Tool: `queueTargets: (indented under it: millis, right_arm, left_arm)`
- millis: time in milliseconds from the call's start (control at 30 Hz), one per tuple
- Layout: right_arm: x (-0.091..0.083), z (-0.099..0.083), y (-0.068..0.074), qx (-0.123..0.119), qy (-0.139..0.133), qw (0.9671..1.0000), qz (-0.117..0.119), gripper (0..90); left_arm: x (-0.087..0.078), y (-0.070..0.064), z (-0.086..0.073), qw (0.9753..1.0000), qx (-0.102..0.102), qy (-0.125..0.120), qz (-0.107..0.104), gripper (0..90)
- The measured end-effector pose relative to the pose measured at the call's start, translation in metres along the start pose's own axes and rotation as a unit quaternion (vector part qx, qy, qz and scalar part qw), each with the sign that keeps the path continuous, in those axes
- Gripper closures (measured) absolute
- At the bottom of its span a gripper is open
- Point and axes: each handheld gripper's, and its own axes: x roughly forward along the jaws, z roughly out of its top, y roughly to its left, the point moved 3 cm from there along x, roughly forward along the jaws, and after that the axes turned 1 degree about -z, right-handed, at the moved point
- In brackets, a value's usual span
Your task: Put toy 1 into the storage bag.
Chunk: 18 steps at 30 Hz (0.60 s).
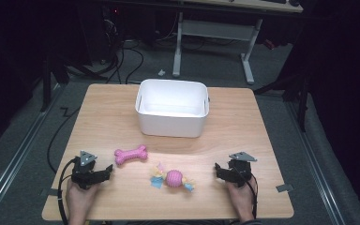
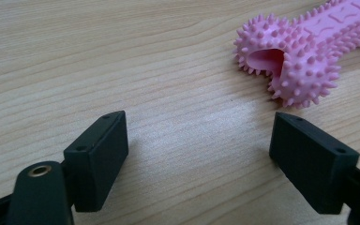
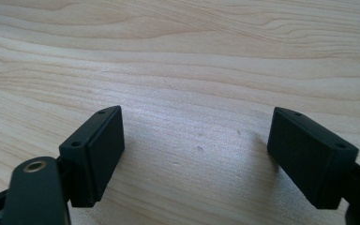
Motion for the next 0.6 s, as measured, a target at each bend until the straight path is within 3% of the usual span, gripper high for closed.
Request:
queueTargets:
  millis: [600]
  right_arm:
    - [-0.0008, 0.0000, 0.0024, -0.007, -0.005, 0.9999, 0.008, 25.7]
  left_arm:
    - [0.0011, -0.0001, 0.0011, 1.0000, 0.003, 0.001, -0.003, 19.7]
